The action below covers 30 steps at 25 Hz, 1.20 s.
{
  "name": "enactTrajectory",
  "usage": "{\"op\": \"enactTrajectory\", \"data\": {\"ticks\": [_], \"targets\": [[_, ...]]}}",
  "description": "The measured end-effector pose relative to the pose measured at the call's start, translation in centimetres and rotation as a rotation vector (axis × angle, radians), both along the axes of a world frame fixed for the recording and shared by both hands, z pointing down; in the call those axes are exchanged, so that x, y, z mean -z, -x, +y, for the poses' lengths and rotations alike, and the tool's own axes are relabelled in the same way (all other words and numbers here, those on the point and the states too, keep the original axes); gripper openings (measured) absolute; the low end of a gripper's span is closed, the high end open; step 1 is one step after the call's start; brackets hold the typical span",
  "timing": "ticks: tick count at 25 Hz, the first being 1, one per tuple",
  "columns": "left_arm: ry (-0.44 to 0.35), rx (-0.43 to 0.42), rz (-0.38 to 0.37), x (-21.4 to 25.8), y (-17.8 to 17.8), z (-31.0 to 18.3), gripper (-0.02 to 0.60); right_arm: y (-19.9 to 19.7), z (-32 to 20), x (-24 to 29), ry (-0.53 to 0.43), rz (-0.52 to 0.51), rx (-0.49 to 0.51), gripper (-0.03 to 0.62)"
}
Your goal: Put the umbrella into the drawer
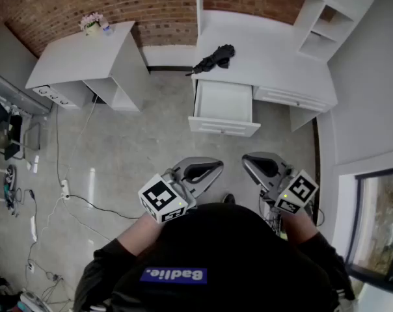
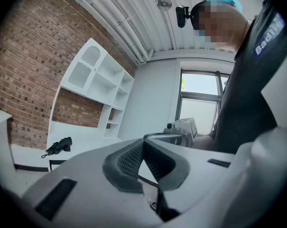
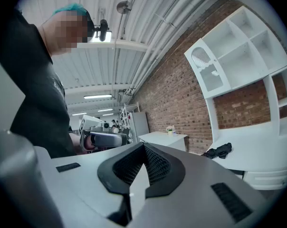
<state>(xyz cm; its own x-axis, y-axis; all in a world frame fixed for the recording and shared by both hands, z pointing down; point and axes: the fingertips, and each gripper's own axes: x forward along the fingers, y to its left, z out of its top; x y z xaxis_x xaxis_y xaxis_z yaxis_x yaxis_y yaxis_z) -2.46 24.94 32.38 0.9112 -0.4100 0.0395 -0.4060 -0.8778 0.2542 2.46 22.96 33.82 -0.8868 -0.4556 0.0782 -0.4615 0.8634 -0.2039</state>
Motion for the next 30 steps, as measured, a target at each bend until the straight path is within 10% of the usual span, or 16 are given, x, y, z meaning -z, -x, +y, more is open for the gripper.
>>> {"op": "enactTrajectory", "data": {"ticks": [30], "targets": [[-0.032, -0.059, 0.033, -0.4, 8.6, -0.7, -0.002, 7.6, 0.1, -1.3, 0.039, 0.037, -0.132, 0.029]]}}
